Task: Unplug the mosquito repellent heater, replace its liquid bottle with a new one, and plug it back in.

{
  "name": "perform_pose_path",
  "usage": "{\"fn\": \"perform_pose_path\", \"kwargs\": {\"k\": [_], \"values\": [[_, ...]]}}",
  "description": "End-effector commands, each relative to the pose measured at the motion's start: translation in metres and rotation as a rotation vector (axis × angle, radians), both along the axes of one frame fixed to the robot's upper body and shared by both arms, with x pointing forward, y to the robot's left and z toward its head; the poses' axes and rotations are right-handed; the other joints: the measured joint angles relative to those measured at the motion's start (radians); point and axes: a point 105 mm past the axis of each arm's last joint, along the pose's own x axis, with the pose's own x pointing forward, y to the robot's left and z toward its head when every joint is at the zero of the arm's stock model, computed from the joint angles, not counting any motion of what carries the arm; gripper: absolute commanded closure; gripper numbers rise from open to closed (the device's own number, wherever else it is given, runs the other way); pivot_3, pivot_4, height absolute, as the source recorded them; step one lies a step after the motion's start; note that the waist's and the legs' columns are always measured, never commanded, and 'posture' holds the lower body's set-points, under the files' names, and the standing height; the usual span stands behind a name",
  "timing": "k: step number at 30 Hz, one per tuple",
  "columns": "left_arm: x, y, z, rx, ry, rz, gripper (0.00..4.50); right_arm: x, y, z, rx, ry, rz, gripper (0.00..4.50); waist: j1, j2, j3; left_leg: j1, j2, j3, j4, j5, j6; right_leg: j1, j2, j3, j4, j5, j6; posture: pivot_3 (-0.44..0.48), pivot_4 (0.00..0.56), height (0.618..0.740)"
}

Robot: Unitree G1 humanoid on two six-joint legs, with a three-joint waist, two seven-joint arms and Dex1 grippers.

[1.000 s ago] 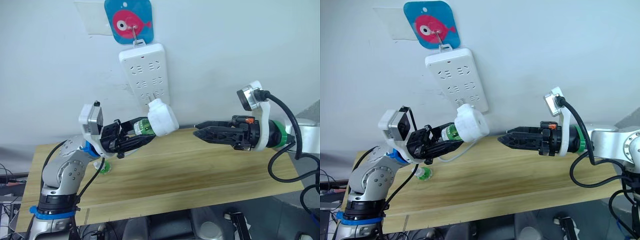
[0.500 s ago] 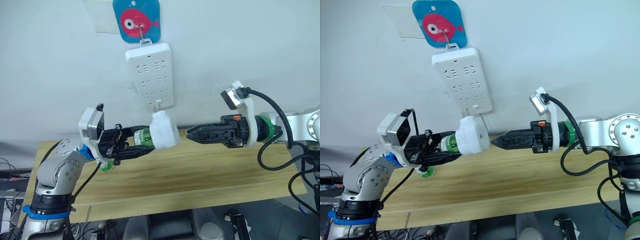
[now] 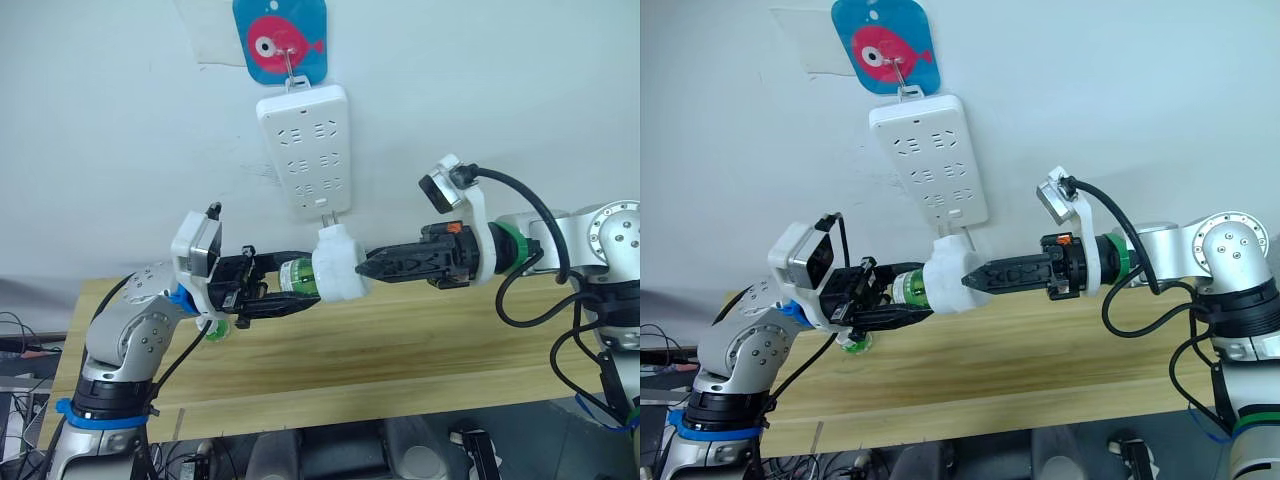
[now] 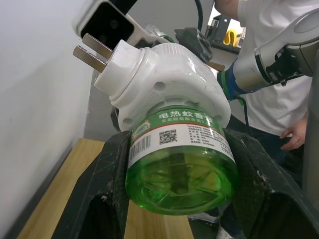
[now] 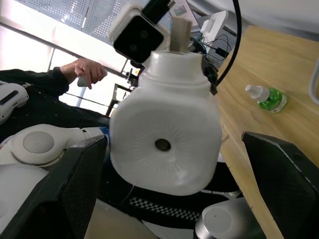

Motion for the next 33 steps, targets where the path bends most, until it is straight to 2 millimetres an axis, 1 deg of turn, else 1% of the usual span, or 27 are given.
{"fn": "perform_pose_path", "kwargs": {"k": [1,13,21,33], "values": [[-0.002,-0.003,0.005,-0.007,-0.035,-0.023,2.22,-0.005,0.004,0.011,0.022,-0.029,0.039,0.00,0.000,0.000,0.001,0.000,0.000,0.000,0.000,0.000,0.000,0.000,0.000,0.000,0.000,0.000,0.000,-0.213,0.304,0.740],[0.008,-0.007,0.003,-0.002,-0.052,-0.023,2.22,-0.005,0.013,0.014,0.033,-0.030,0.062,0.00,-0.001,0.000,0.002,-0.001,0.000,0.000,0.000,0.000,0.000,0.000,0.000,-0.001,0.000,0.000,0.000,-0.217,0.308,0.740],[0.009,-0.011,0.003,-0.005,-0.058,-0.040,2.22,-0.005,0.016,0.012,0.029,-0.025,0.068,0.00,-0.001,0.000,0.004,-0.001,0.000,-0.001,0.000,0.000,0.000,0.000,0.000,-0.001,0.000,0.000,0.000,-0.217,0.308,0.740],[0.012,-0.012,0.002,-0.004,-0.066,-0.044,2.22,-0.007,0.017,0.011,0.027,-0.022,0.078,0.00,-0.002,0.000,0.012,-0.001,0.000,-0.001,0.000,0.000,0.000,0.000,0.000,-0.001,0.000,0.000,0.000,-0.224,0.311,0.740]]}}
